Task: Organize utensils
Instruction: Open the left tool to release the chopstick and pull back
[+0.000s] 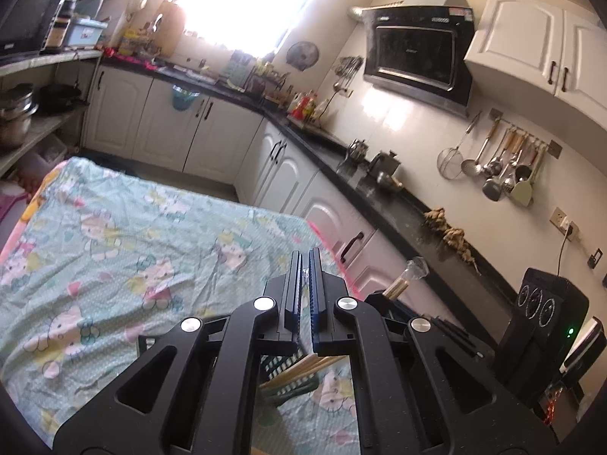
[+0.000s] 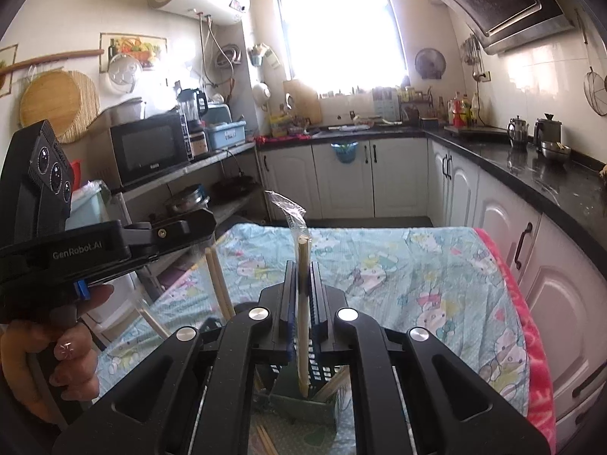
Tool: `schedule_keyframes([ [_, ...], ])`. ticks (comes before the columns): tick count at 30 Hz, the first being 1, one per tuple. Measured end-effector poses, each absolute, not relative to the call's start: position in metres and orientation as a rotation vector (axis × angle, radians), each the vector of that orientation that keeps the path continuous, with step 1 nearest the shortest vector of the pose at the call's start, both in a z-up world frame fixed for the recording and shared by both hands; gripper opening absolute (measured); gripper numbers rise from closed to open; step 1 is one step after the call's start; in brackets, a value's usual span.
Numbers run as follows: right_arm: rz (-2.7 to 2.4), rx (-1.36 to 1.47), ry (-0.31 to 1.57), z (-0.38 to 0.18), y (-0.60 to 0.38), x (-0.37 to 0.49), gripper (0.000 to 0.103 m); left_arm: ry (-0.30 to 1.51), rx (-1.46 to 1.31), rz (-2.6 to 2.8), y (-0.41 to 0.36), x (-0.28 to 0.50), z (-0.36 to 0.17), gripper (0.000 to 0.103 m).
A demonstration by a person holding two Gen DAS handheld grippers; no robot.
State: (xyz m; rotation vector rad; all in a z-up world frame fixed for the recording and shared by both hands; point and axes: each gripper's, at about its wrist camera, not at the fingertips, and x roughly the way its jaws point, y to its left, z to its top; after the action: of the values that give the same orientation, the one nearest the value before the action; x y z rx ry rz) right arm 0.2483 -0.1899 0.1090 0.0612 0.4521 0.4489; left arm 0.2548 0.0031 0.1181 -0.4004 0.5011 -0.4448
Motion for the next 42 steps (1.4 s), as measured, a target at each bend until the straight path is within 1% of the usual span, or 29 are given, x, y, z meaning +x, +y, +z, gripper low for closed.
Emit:
schedule_keyframes([
  [1, 0.446, 0.062, 0.454, 0.108, -0.190, 0.248, 0.031, 0.511, -0.402, -0.440, 0.003, 0.255, 0.115, 0.001],
  [2, 0.442, 0.060, 0.454, 0.106, -0.190, 0.247, 0.035, 0.524, -0.401, -0.434, 0.004, 0.256, 0.111, 0.001],
  [4, 0.440, 0.052, 0.460, 0.104, -0.190, 0.246, 0.035, 0.536, -0.403, -0.425, 0.005, 0.255, 0.106, 0.003],
  [5, 0.439, 0.053, 0.466, 0.103, -0.191, 0.245, 0.036, 0.541, -0.404, -0.420, 0.007, 0.254, 0.103, 0.009],
  [6, 0.435, 0.056, 0.469, 0.102, -0.192, 0.245, 0.037, 0.543, -0.405, -0.414, 0.008, 0.253, 0.102, 0.017],
  [10, 0.416, 0.048, 0.468, 0.100, -0.196, 0.240, 0.047, 0.533, -0.403, -0.396, 0.014, 0.242, 0.102, 0.032],
  [12, 0.405, 0.032, 0.458, 0.100, -0.198, 0.235, 0.050, 0.517, -0.405, -0.388, 0.020, 0.234, 0.105, 0.045],
  [13, 0.402, 0.024, 0.454, 0.100, -0.199, 0.233, 0.053, 0.505, -0.408, -0.388, 0.023, 0.228, 0.107, 0.049],
  [15, 0.394, 0.008, 0.442, 0.101, -0.200, 0.227, 0.058, 0.488, -0.414, -0.389, 0.027, 0.221, 0.110, 0.062],
  [19, 0.384, -0.014, 0.423, 0.101, -0.202, 0.217, 0.064, 0.467, -0.414, -0.393, 0.030, 0.208, 0.115, 0.076],
  [20, 0.384, -0.015, 0.422, 0.101, -0.203, 0.216, 0.066, 0.461, -0.411, -0.390, 0.031, 0.204, 0.116, 0.083],
  [21, 0.383, -0.016, 0.419, 0.101, -0.204, 0.213, 0.067, 0.456, -0.410, -0.389, 0.032, 0.201, 0.117, 0.086],
  [24, 0.384, -0.018, 0.415, 0.102, -0.206, 0.207, 0.070, 0.438, -0.409, -0.385, 0.034, 0.193, 0.121, 0.092],
  [29, 0.387, -0.017, 0.400, 0.105, -0.209, 0.197, 0.077, 0.422, -0.406, -0.381, 0.037, 0.181, 0.125, 0.092],
  [42, 0.410, -0.031, 0.394, 0.106, -0.210, 0.171, 0.081, 0.417, -0.417, -0.377, 0.047, 0.156, 0.120, 0.092],
])
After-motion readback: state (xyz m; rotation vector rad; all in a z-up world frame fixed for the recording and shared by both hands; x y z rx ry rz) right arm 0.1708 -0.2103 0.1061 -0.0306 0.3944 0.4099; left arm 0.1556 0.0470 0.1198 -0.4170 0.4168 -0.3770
